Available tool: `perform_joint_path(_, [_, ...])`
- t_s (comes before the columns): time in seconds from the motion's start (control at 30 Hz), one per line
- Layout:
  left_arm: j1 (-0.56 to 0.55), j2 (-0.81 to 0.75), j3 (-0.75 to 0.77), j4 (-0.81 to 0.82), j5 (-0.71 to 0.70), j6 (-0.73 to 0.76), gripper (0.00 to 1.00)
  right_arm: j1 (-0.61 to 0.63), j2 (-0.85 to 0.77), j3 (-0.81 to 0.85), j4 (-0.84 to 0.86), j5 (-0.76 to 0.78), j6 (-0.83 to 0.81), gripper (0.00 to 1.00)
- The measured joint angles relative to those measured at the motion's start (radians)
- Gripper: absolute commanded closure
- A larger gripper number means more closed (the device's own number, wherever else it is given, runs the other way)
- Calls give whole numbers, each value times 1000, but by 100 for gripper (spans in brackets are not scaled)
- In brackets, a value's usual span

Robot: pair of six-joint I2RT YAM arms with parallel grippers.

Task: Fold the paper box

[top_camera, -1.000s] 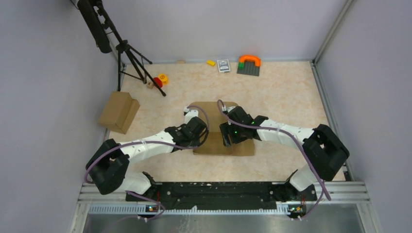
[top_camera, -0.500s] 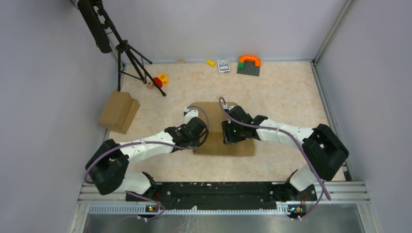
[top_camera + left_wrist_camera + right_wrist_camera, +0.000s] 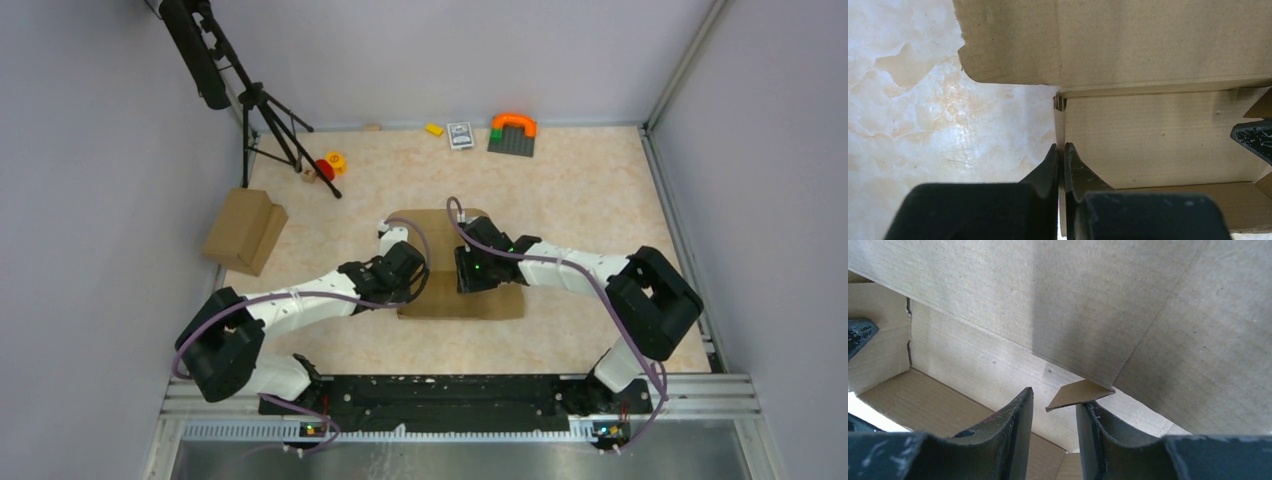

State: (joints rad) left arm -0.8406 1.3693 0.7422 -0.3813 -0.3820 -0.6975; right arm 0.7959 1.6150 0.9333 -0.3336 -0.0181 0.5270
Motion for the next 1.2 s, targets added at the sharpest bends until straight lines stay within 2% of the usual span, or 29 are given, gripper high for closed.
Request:
perform_joint_path(0.1, [0, 0, 0, 0, 0, 0, 100, 0, 0, 5, 5, 10, 1, 59])
perform_joint_path(0.43, [0, 0, 0, 18, 1, 0, 100, -9, -6, -24, 89, 39, 17, 53])
perform_joint_path(0.57, [0, 0, 0, 23, 2, 0, 100, -9, -6, -23, 108, 34, 17, 34])
perform_joint_path(0.67, [0, 0, 0, 21, -2, -7, 100, -9, -12, -23, 107, 24, 14, 25])
perform_joint_path(1.0, [-5, 0, 0, 5, -32, -32, 100, -14, -202, -21, -35, 50, 12, 22])
perform_joint_path(1.2, [-5, 0, 0, 3, -46, -33, 100, -76, -342, -73, -134, 80, 13, 24])
